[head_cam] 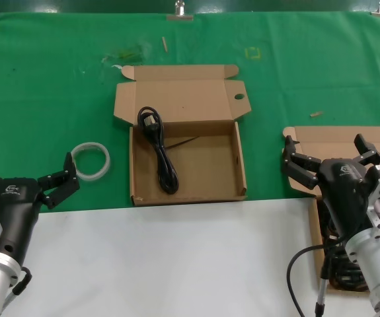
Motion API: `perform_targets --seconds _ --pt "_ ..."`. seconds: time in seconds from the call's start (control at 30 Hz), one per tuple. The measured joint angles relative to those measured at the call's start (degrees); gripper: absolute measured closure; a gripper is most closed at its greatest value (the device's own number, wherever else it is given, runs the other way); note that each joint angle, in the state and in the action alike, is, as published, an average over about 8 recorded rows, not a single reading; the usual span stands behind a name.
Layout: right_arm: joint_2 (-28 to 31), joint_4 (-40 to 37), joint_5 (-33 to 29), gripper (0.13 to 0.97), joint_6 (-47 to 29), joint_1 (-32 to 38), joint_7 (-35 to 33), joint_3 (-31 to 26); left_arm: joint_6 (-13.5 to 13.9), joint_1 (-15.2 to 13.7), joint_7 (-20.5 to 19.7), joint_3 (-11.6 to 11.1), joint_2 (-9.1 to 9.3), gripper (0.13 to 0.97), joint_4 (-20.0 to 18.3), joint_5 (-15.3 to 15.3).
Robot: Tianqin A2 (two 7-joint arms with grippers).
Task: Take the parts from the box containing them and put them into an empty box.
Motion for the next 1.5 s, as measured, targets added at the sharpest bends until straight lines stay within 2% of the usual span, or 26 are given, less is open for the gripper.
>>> perform_targets --seconds 1.5 --pt "0.00 0.00 0.00 0.129 0.00 0.00 0.00 0.00 0.00 0.00 0.00 0.00 0.00 0.132 0.00 0.00"
